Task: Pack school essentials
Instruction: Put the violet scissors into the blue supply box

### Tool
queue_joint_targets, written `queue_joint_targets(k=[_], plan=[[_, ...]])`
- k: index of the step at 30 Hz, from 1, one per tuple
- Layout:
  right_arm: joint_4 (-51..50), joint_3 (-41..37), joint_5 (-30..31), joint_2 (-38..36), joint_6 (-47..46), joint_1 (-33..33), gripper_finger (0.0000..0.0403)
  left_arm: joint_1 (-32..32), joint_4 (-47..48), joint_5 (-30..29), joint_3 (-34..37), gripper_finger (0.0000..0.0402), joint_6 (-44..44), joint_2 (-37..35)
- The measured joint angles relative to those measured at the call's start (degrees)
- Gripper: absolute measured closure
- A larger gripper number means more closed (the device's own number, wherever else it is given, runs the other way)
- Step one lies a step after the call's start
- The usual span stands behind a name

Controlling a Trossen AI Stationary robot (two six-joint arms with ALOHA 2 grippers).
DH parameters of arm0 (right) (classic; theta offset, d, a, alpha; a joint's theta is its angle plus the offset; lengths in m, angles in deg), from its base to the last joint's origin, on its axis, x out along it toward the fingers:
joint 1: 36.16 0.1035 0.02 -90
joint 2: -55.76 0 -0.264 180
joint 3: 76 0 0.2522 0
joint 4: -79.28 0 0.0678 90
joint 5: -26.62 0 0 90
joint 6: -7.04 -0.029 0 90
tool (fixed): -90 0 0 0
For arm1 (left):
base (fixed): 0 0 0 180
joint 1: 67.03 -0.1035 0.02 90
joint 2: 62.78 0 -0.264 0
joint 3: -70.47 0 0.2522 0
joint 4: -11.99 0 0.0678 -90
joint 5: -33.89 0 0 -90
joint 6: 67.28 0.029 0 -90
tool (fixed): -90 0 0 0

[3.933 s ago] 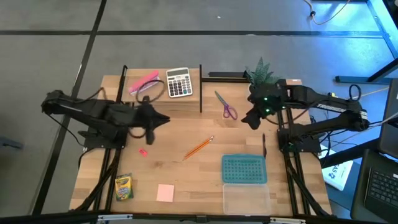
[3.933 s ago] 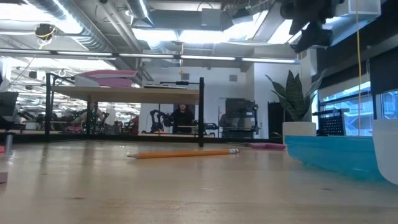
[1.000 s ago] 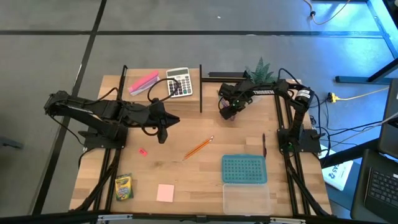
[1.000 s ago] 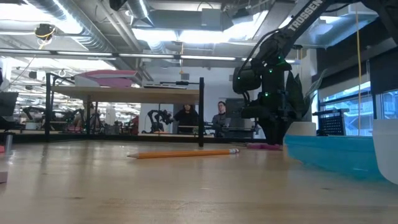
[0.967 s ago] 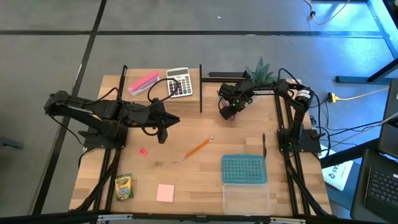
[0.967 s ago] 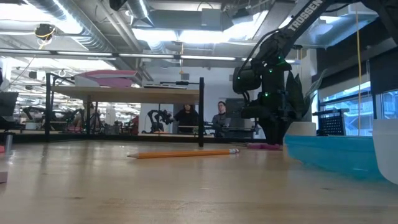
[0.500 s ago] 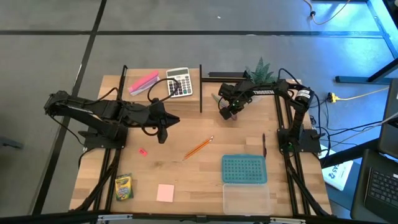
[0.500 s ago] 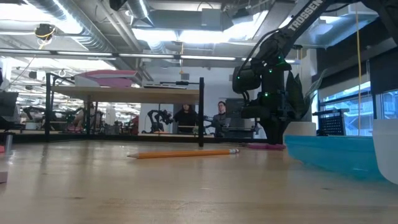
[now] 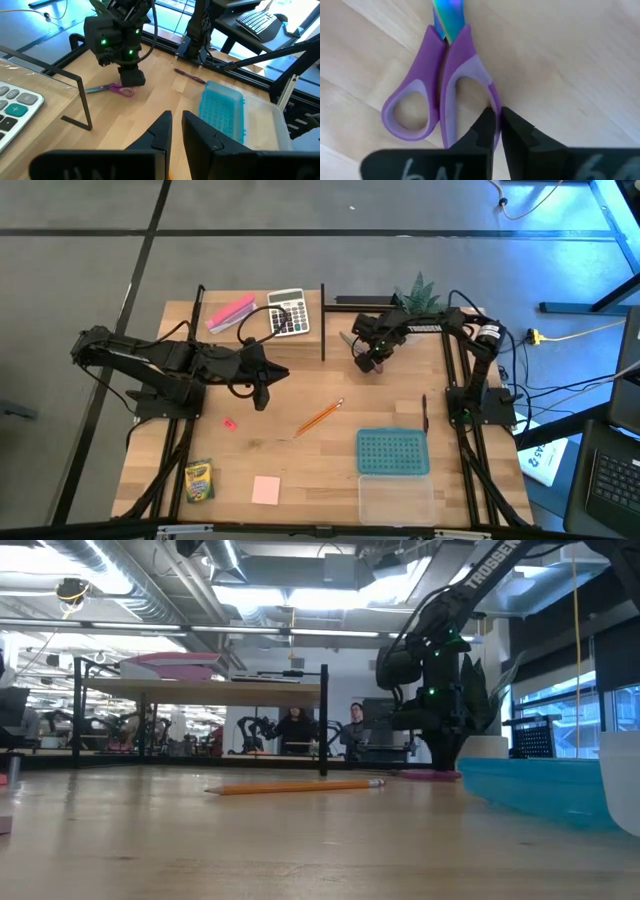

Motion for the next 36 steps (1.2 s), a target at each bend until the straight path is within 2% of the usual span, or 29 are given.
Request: queue_joint_targets(k=[18, 26, 32, 36], plan=[[-11.31, 0.17, 0.87, -13.11, 1.46, 3.05, 0.0376, 0.0, 0.02, -0.02, 0.02, 0.0364, 0.0, -0.02], [-16.85, 0.28, 0.71, -20.46, 0.24, 7.86, 0.0378, 0.0, 0.02, -0.02, 0.02, 0.0364, 0.0, -0.02], [-23.04, 0.28, 0.12, -23.37, -1.76, 12.65, 0.0375, 0.0, 0.02, -0.01, 0.02, 0.0364, 0.0, -0.01], [-24.61, 0.28, -2.54, -25.16, -3.09, 16.61, 0.0377, 0.0, 0.02, 0.0, 0.02, 0.0364, 0.0, -0.02]])
